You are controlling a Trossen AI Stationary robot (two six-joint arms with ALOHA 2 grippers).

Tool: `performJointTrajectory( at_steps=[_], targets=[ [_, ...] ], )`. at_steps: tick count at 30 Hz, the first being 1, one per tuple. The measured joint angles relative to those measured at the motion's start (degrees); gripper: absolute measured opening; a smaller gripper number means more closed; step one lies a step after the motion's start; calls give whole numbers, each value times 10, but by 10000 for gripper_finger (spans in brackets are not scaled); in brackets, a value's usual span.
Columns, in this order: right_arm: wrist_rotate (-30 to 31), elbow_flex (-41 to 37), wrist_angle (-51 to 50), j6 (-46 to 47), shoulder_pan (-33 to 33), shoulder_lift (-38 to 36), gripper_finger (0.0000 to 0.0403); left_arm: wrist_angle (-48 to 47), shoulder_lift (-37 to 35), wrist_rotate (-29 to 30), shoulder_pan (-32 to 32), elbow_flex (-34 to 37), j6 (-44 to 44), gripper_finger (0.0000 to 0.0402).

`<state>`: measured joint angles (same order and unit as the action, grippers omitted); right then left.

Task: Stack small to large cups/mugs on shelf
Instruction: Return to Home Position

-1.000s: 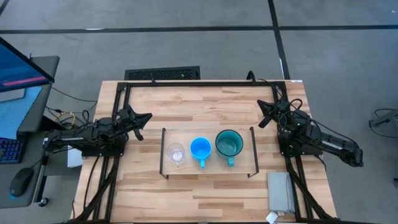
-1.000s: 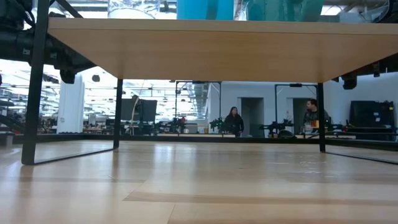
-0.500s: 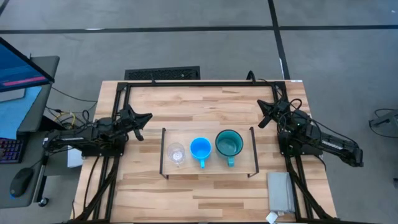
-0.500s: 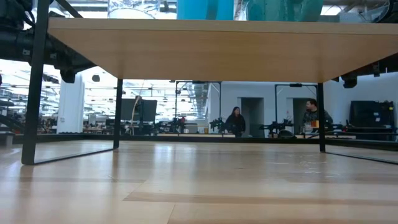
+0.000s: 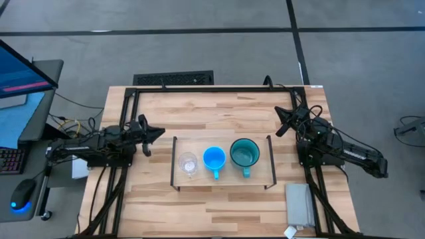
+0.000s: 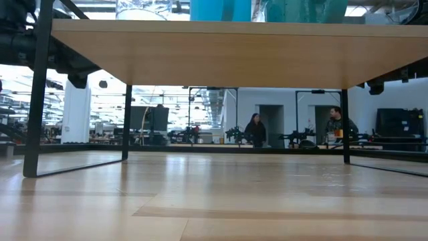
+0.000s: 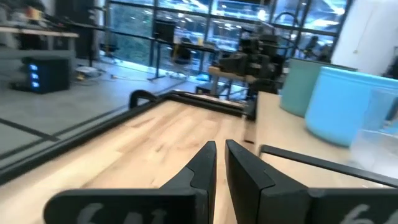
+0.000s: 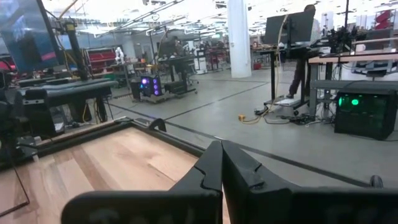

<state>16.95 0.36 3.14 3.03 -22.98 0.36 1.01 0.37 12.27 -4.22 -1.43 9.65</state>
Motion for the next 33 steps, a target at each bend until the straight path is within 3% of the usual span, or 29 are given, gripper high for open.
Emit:
performJointTrajectory(
  at_steps=[33],
  targets=[
    [0,0,0,0,0,0,24,-1,0,-7,0,0,5,25]
  ],
)
